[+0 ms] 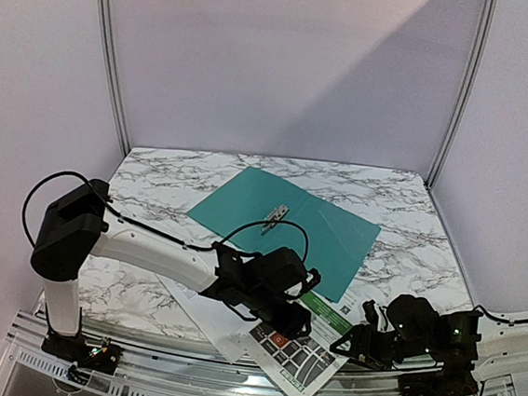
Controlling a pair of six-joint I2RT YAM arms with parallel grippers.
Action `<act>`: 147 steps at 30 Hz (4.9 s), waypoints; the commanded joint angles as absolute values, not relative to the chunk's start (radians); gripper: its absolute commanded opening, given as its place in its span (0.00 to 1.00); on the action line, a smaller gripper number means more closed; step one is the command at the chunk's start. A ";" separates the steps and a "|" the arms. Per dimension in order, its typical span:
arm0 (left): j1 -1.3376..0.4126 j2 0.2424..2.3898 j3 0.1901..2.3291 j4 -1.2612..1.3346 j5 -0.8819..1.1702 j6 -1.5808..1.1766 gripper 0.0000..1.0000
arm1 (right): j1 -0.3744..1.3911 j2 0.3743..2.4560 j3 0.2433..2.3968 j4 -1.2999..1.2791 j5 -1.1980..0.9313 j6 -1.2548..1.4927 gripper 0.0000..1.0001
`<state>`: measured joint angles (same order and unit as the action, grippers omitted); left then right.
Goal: Put the files into the folder
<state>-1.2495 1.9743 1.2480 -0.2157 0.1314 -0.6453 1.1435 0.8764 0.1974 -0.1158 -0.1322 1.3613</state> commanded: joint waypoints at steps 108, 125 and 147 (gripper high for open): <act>-0.619 1.343 0.747 0.506 0.547 -0.538 0.99 | 0.757 1.272 1.171 -0.086 -0.376 0.530 0.00; -0.551 1.403 0.755 0.598 0.725 -0.598 0.99 | 0.757 1.259 1.144 0.029 -0.662 0.520 0.00; -0.560 1.335 0.711 0.831 0.926 -0.727 0.12 | 0.724 1.270 1.047 0.090 -0.649 0.456 0.00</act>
<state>-0.5625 1.3735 0.7231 0.8864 0.9356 -0.7593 0.7418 1.2675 1.0672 0.0742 -0.6682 0.4683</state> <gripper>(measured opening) 0.218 0.009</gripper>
